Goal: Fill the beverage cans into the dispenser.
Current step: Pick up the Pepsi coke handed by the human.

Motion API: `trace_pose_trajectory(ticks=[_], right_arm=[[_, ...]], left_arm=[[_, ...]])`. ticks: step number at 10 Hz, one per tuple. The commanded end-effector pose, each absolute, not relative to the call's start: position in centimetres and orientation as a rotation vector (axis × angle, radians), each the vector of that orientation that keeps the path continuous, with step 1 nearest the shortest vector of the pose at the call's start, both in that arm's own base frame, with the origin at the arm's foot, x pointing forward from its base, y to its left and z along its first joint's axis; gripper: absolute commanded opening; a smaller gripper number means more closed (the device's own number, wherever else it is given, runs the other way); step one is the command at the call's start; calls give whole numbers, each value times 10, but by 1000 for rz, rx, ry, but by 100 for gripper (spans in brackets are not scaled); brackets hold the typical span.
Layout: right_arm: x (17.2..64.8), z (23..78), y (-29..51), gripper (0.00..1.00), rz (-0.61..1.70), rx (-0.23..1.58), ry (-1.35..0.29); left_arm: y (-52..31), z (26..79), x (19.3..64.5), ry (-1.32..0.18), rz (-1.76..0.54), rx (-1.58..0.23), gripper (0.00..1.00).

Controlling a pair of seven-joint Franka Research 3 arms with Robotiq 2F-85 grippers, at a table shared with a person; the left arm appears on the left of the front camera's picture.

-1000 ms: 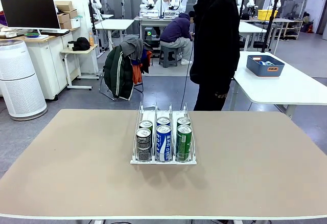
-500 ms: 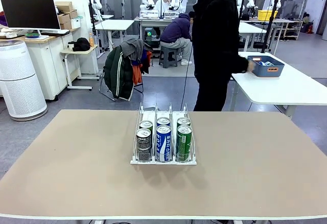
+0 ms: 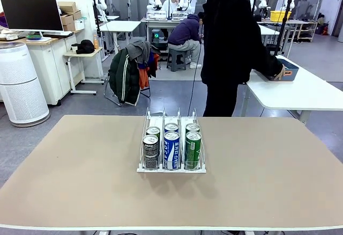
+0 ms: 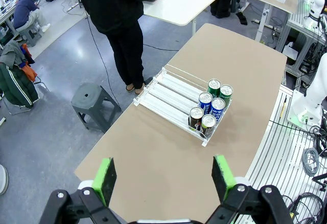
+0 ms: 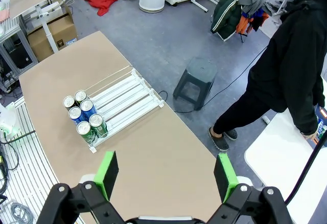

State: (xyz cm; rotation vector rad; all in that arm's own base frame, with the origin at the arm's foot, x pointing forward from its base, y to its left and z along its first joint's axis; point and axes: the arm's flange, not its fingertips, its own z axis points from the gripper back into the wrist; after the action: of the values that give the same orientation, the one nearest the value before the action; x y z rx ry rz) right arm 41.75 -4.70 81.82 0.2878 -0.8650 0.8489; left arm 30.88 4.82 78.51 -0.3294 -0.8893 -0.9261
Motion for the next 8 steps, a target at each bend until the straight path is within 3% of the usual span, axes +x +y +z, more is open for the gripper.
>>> trace_pose_trajectory(ticks=[1, 8], right_arm=[[418, 819, -47, 100, 846, 284, -871], [418, 819, -47, 100, 846, 284, -871]], left_arm=[[48, 784, 309, -890, -928, -331, 100], [48, 784, 309, -890, -928, -331, 100]])
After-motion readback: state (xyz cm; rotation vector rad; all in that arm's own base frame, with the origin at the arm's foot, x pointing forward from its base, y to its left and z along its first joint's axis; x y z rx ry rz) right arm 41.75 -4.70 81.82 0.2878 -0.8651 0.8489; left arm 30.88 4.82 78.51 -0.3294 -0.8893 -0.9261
